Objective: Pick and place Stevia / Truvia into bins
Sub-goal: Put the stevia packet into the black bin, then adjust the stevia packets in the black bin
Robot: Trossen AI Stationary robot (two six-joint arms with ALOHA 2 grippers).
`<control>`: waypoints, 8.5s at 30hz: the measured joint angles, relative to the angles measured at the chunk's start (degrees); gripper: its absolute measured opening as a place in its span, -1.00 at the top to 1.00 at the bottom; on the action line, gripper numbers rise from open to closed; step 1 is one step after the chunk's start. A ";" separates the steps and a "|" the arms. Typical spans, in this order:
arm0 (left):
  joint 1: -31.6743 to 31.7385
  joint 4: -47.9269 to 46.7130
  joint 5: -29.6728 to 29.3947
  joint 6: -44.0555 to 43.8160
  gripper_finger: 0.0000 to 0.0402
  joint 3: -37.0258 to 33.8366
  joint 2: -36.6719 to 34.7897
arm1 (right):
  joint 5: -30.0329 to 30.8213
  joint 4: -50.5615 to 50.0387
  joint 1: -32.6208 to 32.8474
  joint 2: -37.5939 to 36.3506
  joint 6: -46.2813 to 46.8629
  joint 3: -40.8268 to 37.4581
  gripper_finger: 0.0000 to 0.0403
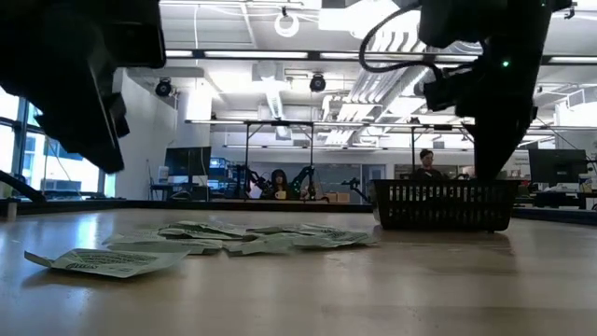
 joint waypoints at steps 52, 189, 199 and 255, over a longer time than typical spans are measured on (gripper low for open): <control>26.86 -15.69 8.84 50.64 0.89 40.03 17.93 | 25.42 -28.71 18.79 -25.28 22.04 2.34 -0.29; 15.58 -18.80 -12.41 1.52 0.27 18.00 23.79 | 7.63 -13.32 0.40 -6.07 1.79 5.35 -0.31; 24.52 -16.31 -9.17 26.44 0.83 29.15 23.67 | 15.94 -12.97 9.43 -14.31 16.90 5.29 -0.31; 25.09 -33.26 4.90 26.07 0.13 32.42 13.59 | -1.93 -7.17 0.61 3.09 -5.30 5.31 0.53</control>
